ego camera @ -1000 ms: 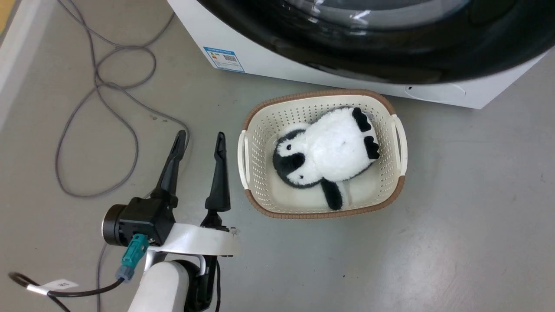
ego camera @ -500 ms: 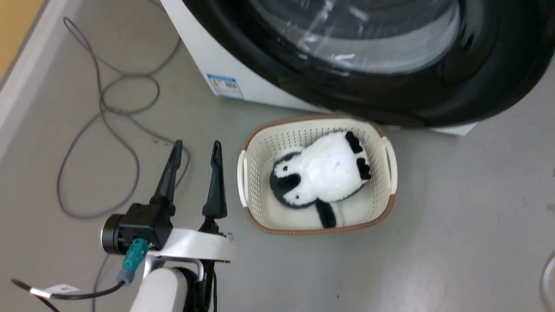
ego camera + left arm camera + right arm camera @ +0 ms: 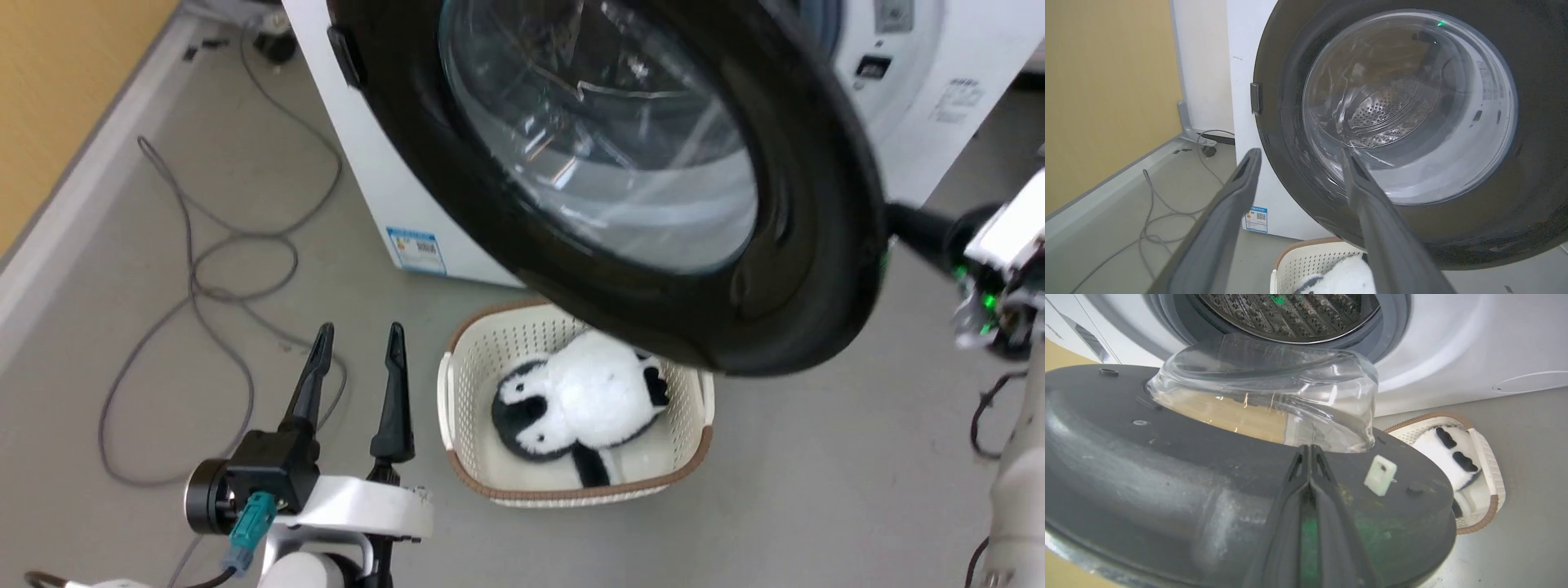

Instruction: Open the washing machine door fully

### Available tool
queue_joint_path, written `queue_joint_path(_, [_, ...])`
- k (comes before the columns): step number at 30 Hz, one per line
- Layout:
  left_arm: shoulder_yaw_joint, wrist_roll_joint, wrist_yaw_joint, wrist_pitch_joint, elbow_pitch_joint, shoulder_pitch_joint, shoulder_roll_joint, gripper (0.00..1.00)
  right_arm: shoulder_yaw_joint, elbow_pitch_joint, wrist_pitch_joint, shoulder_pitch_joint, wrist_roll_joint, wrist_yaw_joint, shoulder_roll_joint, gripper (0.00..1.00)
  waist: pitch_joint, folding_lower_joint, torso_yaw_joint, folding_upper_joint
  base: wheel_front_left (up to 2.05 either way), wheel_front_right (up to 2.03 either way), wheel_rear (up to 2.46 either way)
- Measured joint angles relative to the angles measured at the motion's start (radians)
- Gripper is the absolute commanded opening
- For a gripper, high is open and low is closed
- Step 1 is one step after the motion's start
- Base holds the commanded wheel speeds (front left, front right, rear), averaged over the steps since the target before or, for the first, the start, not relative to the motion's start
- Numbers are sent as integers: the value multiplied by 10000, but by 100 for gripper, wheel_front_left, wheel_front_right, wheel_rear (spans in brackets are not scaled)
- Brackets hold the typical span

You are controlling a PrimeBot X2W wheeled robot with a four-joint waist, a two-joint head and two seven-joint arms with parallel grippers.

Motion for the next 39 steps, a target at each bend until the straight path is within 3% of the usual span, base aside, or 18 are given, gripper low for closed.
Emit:
queue_joint_path(5, [113,12,-75,0,48,237,0,100,782,-280,113,1081,1229,0,-2,0,-490,0,-53,0,0,0,0])
queue_joint_path(22, [155,96,-249,0,274,977,0,100,4692,-1425,-1193,3824,5285,0,15,0,-1507,-1,102,1,0,0,0])
queue_joint_path(31, [-15,100,-322,0,408,1157,0,100,7005,-2401,-2015,4923,6590,0,50,0,-1670,0,570,0,0,0,0])
queue_joint_path(39, [-107,96,-337,0,449,1335,0,100,8067,-2621,-2740,5283,7031,0,59,0,-1819,-1,1088,0,0,0,0])
